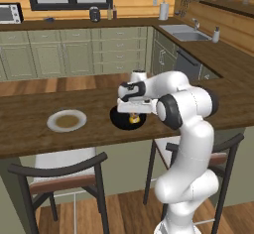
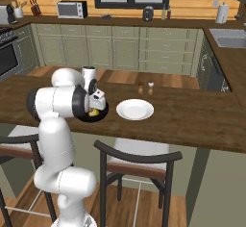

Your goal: Pick the chicken drumstick and lemon from their plates and place them in the bowl. Then put the bowl in the fridge.

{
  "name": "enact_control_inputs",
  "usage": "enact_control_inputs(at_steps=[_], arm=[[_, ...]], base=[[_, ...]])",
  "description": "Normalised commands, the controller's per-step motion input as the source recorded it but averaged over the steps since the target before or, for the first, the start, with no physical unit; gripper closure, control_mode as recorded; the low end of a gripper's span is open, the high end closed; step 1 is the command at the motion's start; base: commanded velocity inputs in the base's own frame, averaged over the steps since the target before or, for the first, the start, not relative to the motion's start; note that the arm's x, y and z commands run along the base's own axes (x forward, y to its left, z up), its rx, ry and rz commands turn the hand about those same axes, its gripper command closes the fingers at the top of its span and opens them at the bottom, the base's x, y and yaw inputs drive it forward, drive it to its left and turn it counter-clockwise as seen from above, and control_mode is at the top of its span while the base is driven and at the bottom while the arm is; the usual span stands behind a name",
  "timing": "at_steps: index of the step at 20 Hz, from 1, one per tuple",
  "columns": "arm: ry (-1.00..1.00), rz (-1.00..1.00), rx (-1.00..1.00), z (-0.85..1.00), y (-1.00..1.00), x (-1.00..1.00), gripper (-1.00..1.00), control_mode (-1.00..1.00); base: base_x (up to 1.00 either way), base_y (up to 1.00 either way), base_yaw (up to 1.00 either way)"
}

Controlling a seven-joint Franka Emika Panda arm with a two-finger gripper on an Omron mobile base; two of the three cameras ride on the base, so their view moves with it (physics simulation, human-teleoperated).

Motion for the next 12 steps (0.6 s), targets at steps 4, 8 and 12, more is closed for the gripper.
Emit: enact_control_inputs(at_steps=[4, 8, 12], arm=[[0.0, 0.0, 0.0, -0.27, 0.0, 0.12, 1.0, -1.0], [0.0, 0.0, 0.0, -0.23, 0.0, 0.11, 1.0, -1.0], [0.0, 0.0, 0.0, -0.17, 0.0, 0.13, 1.0, -1.0]], base=[[0.0, 0.0, 0.0], [0.0, 0.0, 0.0], [0.0, 0.0, 0.0]])
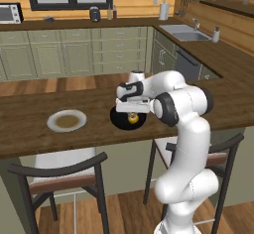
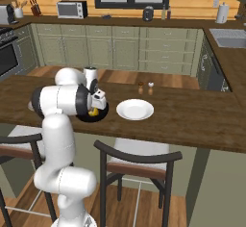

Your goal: Pick the chicken drumstick and lemon from their plates and place them in the bowl. Then put the bowl in the fridge.

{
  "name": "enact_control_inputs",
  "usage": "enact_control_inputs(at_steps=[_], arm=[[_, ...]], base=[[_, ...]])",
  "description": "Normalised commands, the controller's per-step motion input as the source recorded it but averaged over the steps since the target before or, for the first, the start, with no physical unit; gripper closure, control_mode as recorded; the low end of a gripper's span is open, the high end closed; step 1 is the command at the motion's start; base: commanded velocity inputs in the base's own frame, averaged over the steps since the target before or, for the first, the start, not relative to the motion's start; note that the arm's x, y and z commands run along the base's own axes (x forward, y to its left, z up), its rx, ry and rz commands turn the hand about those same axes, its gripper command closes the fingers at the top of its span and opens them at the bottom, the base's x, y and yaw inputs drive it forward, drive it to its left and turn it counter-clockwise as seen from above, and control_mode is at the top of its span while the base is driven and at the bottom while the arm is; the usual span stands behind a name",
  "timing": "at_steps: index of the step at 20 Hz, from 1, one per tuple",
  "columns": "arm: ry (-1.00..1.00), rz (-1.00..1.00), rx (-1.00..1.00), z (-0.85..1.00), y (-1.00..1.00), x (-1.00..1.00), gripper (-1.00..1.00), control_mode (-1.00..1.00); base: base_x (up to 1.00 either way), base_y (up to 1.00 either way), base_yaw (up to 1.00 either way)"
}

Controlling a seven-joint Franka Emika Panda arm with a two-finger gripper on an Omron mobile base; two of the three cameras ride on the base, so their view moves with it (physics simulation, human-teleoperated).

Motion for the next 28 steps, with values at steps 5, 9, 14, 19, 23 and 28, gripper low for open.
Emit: enact_control_inputs(at_steps=[5, 9, 14, 19, 23, 28], arm=[[0.0, 0.0, 0.0, -0.01, 0.0, 0.0, -1.0, -1.0], [0.0, 0.0, 0.0, 0.0, 0.0, 0.0, -1.0, -1.0], [-0.01, 0.0, 0.0, 0.0, 0.0, -0.09, -1.0, -1.0], [-0.17, 0.0, -0.04, 0.22, 0.21, -0.48, -1.0, -1.0], [-0.13, 0.04, -0.05, 0.27, 0.47, -0.28, -1.0, -1.0], [-0.02, 0.05, -0.08, -0.01, 0.55, -0.03, -1.0, -1.0]], base=[[0.0, 0.0, 0.0], [0.0, 0.0, 0.0], [0.0, 0.0, 0.0], [0.0, 0.0, 0.0], [0.0, 0.0, 0.0], [0.0, 0.0, 0.0]])
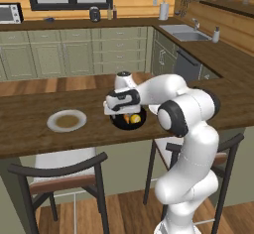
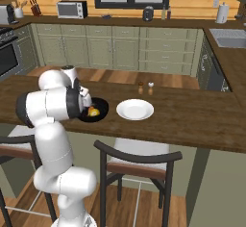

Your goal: Pick the chicken drumstick and lemon from their plates and place them in the bowl. Then put the bowl in the fridge.

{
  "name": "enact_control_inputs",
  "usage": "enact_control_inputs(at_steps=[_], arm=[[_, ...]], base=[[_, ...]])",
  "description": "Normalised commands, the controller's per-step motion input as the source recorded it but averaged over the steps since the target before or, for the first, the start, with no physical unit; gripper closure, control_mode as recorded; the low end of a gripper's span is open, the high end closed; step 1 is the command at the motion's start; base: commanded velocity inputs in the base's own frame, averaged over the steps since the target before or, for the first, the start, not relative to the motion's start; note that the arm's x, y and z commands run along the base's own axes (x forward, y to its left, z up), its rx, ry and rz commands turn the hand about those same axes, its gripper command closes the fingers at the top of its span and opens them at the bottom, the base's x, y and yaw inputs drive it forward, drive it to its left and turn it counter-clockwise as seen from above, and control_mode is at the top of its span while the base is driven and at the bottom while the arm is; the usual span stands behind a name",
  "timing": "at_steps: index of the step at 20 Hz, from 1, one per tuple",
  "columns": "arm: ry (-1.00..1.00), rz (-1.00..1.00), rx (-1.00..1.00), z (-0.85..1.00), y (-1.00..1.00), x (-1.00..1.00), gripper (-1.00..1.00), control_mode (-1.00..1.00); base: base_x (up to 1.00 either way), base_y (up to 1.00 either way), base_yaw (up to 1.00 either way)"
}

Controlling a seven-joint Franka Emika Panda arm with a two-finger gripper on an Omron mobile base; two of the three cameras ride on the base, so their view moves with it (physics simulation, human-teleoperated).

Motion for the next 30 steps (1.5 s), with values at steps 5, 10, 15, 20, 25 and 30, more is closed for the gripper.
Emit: enact_control_inputs(at_steps=[5, 10, 15, 20, 25, 30], arm=[[0.01, 0.06, -0.01, 0.0, 0.21, 0.0, -1.0, -1.0], [0.03, 0.08, 0.0, -0.02, 0.0, 0.18, -1.0, -1.0], [0.03, 0.1, -0.03, -0.25, 0.0, 0.21, -1.0, -1.0], [0.06, 0.07, -0.05, -0.35, 0.02, 0.1, -1.0, -1.0], [0.01, 0.03, -0.02, -0.29, 0.01, 0.02, -1.0, -1.0], [0.0, 0.01, 0.0, -0.15, 0.0, 0.03, -1.0, -1.0]], base=[[0.0, 0.0, 0.0], [0.0, 0.0, 0.0], [0.0, 0.0, 0.0], [0.0, 0.0, 0.0], [0.0, 0.0, 0.0], [0.0, 0.0, 0.0]])
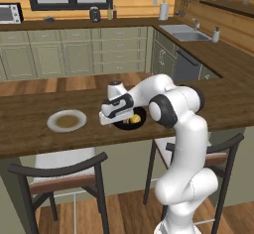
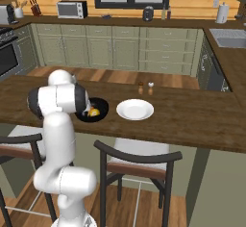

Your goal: Pick the chicken drumstick and lemon from their plates and place them in the bowl. Then put the bowl in the fridge.

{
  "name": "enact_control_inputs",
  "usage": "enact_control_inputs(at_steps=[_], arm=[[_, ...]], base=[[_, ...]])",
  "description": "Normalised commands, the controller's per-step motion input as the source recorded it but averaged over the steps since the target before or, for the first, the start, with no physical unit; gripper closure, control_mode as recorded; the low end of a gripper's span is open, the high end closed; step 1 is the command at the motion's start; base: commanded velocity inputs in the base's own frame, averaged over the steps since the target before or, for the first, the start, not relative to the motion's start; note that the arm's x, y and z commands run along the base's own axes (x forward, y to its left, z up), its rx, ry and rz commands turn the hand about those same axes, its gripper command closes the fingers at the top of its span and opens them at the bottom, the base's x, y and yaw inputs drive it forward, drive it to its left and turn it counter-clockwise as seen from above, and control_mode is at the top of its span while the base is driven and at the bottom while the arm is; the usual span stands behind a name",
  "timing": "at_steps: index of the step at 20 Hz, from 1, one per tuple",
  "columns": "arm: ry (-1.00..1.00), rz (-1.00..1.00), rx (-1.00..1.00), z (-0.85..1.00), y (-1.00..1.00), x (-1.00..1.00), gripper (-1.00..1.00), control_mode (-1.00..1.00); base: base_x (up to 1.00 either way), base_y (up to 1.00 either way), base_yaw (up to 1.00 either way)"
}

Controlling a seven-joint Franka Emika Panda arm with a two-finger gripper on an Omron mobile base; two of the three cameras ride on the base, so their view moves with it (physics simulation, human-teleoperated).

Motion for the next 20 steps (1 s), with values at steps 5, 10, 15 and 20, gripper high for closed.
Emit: enact_control_inputs(at_steps=[5, 10, 15, 20], arm=[[0.0, 0.01, 0.0, -0.06, 0.0, 0.0, 1.0, -1.0], [0.0, 0.0, 0.0, 0.0, 0.0, 0.0, 1.0, -1.0], [0.0, 0.04, -0.01, 0.39, -0.03, -0.06, 1.0, -1.0], [0.0, 0.08, -0.04, 0.67, -0.19, -0.35, 1.0, -1.0]], base=[[0.0, 0.0, 0.0], [0.0, 0.0, 0.0], [0.0, 0.0, 0.0], [0.0, 0.0, 0.0]])
